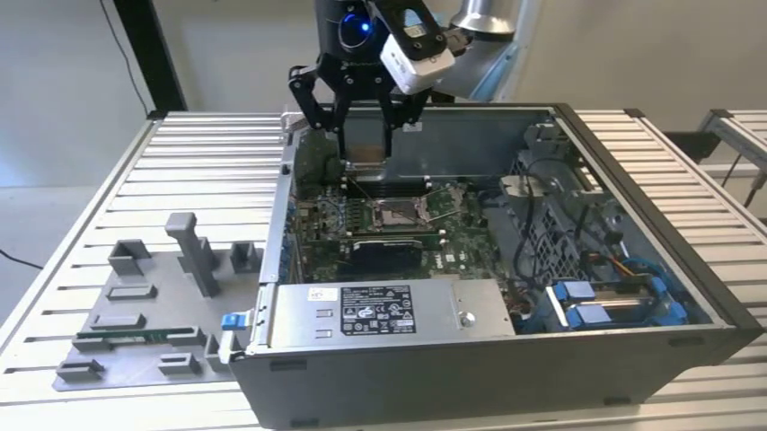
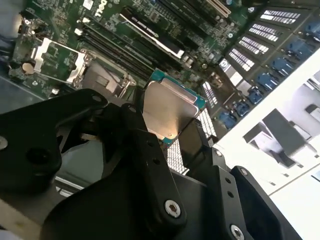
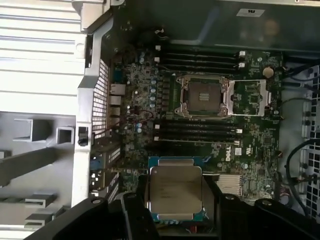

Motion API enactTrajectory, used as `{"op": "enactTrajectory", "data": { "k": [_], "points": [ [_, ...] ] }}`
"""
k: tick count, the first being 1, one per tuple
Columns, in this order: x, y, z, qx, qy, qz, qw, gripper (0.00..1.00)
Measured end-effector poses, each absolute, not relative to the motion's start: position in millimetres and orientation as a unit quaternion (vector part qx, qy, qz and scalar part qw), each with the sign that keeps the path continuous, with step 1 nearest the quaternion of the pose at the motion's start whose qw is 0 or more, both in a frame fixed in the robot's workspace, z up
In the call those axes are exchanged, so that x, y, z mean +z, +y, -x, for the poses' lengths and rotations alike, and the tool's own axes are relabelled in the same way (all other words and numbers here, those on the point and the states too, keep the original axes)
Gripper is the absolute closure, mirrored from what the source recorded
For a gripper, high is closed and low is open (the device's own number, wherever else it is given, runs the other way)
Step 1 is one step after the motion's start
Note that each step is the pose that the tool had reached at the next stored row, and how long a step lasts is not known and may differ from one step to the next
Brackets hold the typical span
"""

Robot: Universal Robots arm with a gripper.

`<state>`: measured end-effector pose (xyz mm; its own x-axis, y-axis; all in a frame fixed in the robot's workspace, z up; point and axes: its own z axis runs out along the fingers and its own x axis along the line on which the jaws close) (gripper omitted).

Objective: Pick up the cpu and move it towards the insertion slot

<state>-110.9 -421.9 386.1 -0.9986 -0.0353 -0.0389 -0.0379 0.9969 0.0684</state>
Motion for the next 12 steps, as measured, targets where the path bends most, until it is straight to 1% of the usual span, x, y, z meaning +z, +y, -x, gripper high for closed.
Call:
{"op": "enactTrajectory", "data": {
  "k": [12],
  "points": [
    [385.6, -392.0, 93.1, 0.034, 0.999, 0.019, 0.035, 1.00]
  ]
}}
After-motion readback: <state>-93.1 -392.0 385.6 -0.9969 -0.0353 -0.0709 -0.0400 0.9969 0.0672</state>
